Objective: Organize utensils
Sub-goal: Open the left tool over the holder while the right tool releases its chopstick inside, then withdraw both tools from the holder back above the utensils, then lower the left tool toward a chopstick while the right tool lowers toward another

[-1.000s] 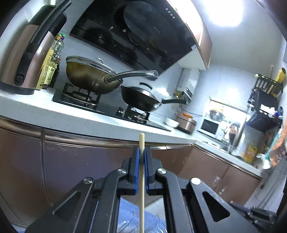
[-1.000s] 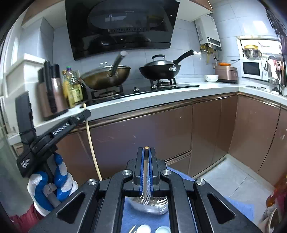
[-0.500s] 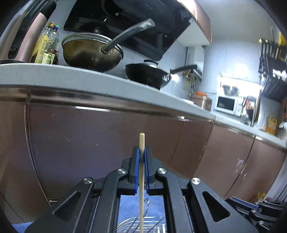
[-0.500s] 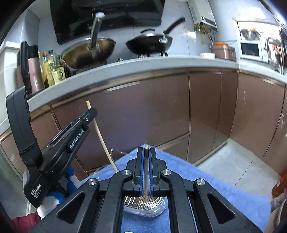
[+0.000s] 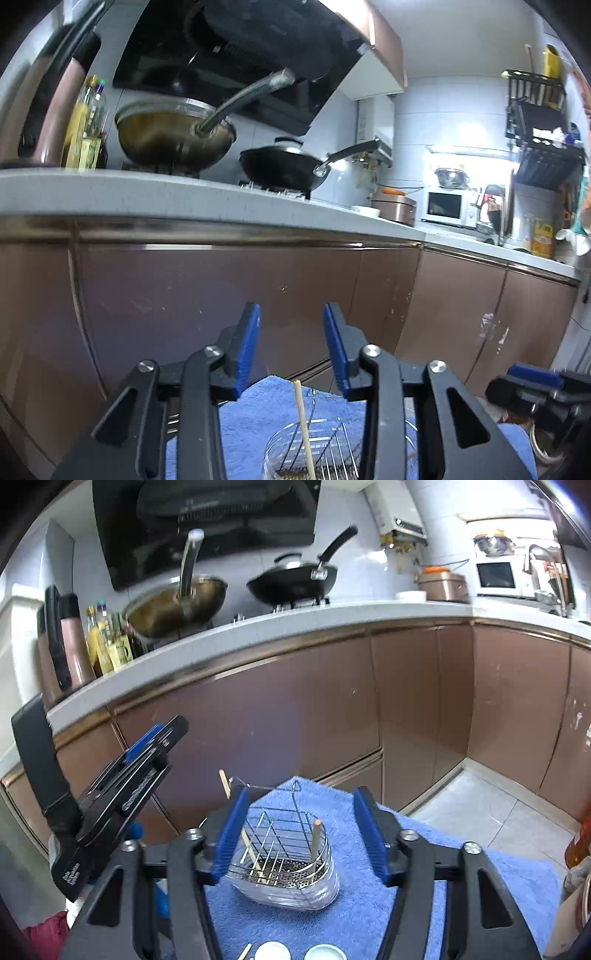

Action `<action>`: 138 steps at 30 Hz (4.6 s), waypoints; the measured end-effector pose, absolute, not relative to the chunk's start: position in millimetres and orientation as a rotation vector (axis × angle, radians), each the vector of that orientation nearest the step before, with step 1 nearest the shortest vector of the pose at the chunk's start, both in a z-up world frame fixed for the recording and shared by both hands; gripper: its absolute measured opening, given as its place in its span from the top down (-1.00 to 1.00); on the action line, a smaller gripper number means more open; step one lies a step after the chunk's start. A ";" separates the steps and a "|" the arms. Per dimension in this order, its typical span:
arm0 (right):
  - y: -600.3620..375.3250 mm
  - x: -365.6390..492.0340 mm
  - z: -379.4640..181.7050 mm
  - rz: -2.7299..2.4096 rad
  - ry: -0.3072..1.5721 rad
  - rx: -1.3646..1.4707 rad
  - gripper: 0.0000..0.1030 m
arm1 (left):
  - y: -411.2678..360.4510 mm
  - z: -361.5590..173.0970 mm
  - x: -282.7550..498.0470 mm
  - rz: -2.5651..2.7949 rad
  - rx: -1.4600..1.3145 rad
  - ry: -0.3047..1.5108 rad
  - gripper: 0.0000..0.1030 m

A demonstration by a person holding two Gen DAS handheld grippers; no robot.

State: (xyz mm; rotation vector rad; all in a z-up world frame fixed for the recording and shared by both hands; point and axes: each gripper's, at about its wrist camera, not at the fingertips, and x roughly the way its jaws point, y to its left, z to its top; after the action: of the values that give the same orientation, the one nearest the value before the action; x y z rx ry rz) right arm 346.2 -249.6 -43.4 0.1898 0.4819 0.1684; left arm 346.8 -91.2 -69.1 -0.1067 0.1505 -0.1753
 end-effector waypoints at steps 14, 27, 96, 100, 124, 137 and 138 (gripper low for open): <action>-249.2 212.5 25.9 0.100 0.320 0.190 -0.99 | -58.9 4.0 187.9 -0.171 -0.005 0.043 -0.38; -235.9 123.2 47.6 0.097 0.195 0.206 -0.99 | -36.3 12.3 111.6 -0.147 0.004 0.066 -0.55; -274.2 192.7 -118.1 0.070 0.804 0.258 0.46 | -86.1 -170.7 287.3 -0.533 -0.112 1.137 0.37; -274.8 218.9 -139.3 0.100 0.902 0.248 0.51 | -97.4 -195.1 313.7 -0.497 -0.096 1.230 0.50; -267.7 290.8 -200.1 0.134 1.119 0.187 0.55 | -135.8 -262.8 375.0 -0.386 -0.012 1.372 0.72; -253.8 341.1 -226.1 0.119 1.272 0.117 0.71 | -135.8 -270.9 383.6 -0.386 -0.004 1.382 0.76; -251.4 338.3 -229.1 0.117 1.279 0.109 0.71 | -135.8 -270.2 383.4 -0.379 -0.003 1.379 0.82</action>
State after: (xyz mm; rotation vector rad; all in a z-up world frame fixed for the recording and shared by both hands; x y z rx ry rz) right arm 338.3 -251.4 -229.1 0.1094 1.2790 0.1167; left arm 383.4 -135.8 -270.2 -0.0028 1.3789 -0.3795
